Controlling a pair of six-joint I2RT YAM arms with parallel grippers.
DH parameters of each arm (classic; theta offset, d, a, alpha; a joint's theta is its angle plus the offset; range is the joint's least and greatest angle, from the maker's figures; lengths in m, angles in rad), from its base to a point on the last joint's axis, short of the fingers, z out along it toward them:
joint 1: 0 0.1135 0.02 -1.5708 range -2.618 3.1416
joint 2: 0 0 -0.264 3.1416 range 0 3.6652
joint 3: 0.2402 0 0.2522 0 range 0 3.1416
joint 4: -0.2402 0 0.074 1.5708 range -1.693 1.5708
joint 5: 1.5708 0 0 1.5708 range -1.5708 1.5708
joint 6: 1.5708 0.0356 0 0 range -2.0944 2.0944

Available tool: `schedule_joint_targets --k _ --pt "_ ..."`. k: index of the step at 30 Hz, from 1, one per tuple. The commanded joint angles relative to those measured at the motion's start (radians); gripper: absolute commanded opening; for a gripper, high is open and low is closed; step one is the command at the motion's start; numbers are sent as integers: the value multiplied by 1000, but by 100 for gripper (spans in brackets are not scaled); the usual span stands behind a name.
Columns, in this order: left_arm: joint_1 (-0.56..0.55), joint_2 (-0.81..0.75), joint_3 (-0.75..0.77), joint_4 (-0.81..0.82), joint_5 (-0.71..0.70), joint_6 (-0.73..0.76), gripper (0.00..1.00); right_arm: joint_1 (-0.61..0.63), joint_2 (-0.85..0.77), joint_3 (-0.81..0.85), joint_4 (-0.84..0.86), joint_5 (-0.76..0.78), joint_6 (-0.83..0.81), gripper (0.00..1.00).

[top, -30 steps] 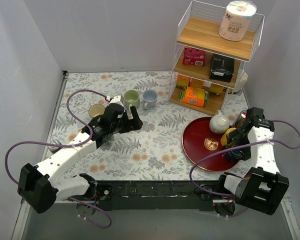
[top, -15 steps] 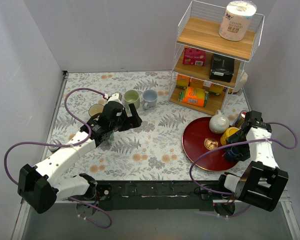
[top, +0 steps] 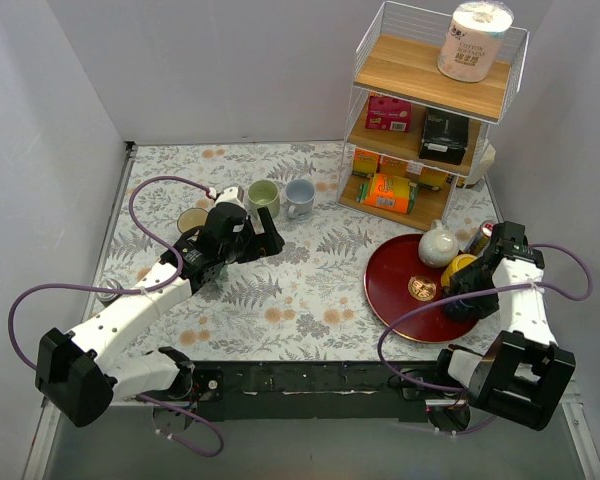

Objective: Turn the mug right side up

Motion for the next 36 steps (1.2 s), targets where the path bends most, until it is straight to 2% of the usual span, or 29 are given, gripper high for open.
schedule_joint_targets --k 1,7,12,15,20,22,26,31,36 --pt "7 -17 36 8 17 -3 98 -5 -55 29 -19 -127 1 1" --pt "5 -9 45 24 51 -8 98 -2 -117 23 -19 -293 41 1" --pt "7 5 56 44 94 -16 98 44 -134 58 -24 -356 76 1" --pt "7 15 65 54 127 -26 98 110 -134 95 -17 -369 116 1" --pt "7 48 105 68 203 -45 98 290 -100 176 32 -367 185 1" --pt "7 75 128 62 226 -60 98 384 -89 222 94 -352 203 1" --pt "8 133 208 22 269 -91 98 468 -59 270 214 -372 185 1" --pt "8 202 295 -15 333 -164 98 557 -36 274 444 -437 141 1" --pt "8 250 309 63 477 -197 98 638 -20 284 626 -471 72 1"
